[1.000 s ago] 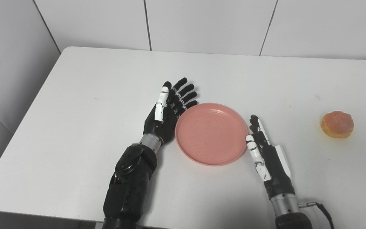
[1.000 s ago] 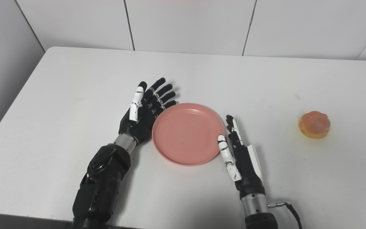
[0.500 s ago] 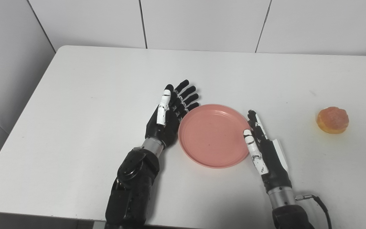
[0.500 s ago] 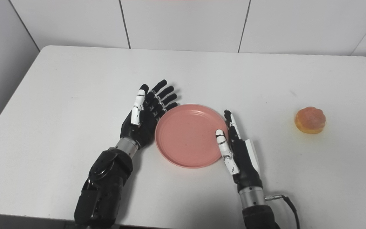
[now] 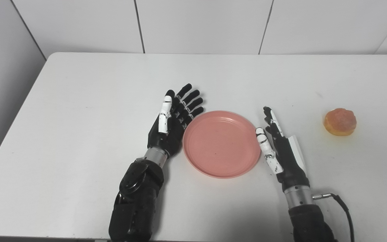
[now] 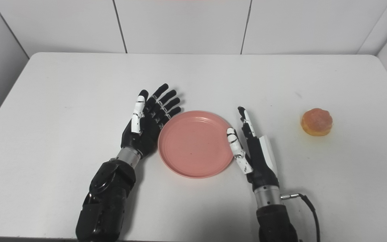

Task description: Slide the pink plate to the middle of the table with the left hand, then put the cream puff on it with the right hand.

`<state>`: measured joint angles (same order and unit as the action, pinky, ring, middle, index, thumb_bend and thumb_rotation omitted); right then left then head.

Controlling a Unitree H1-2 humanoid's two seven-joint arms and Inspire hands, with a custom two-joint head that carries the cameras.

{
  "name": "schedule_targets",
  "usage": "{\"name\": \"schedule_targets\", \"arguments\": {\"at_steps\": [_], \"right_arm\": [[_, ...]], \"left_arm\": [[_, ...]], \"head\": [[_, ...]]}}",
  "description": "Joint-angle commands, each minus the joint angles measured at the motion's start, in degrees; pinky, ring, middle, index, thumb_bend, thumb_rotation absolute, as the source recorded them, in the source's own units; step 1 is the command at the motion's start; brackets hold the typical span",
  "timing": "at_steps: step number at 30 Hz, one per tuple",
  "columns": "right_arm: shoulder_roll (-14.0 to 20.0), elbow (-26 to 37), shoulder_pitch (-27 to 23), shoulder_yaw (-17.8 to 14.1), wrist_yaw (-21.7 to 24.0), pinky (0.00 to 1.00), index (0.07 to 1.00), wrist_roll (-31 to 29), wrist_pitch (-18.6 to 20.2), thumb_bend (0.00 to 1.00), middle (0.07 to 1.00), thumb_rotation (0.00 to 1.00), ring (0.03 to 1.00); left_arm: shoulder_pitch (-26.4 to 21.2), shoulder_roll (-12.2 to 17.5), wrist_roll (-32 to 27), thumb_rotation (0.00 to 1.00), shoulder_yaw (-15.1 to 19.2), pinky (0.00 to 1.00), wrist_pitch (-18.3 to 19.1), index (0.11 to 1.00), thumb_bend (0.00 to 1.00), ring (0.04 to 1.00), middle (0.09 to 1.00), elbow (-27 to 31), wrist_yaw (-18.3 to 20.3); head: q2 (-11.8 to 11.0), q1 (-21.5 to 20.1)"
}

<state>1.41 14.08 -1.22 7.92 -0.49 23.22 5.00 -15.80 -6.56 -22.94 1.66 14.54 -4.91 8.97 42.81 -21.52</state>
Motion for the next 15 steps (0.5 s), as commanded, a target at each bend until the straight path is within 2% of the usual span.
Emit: {"name": "schedule_targets", "arguments": {"at_steps": [1,3,4,10,15], "right_arm": [[0.89,3.12,-2.2,-0.11,-0.59,0.92,0.971,2.28,-0.41,0.36,0.968,1.0,0.954],[1.28,3.92,-2.91,-0.61,-0.74,0.9,0.96,3.34,0.24,0.39,0.958,0.99,0.94],[1.34,4.31,-3.16,-0.84,-0.77,0.91,0.961,3.77,0.64,0.42,0.953,0.95,0.937],[2.81,6.9,-5.03,-1.99,-0.57,0.88,0.959,8.62,2.06,0.44,0.948,0.89,0.927],[3.69,7.88,-6.19,-3.03,-0.69,0.88,0.939,10.46,2.69,0.47,0.948,0.82,0.923]], "left_arm": [[0.77,0.93,-0.27,1.0,0.94,0.85,1.29,0.869,0.42,0.869,0.875,-2.45,-0.26],[0.55,1.17,-0.63,1.0,1.49,0.86,1.27,0.869,0.43,0.868,0.876,-3.12,0.04],[0.46,1.24,-0.8,1.0,1.74,0.85,1.31,0.867,0.42,0.865,0.872,-3.38,0.18],[0.1,2.18,-2.09,1.0,3.3,0.86,1.13,0.877,0.42,0.874,0.883,-5.2,2.05],[-0.62,2.97,-3.35,1.0,4.31,0.85,0.07,0.874,0.42,0.87,0.881,-7.93,3.63]], "head": [[-0.3,-1.76],[-0.69,-3.26],[-0.69,-3.26],[-2.51,-9.27],[-3.47,-11.6]]}}
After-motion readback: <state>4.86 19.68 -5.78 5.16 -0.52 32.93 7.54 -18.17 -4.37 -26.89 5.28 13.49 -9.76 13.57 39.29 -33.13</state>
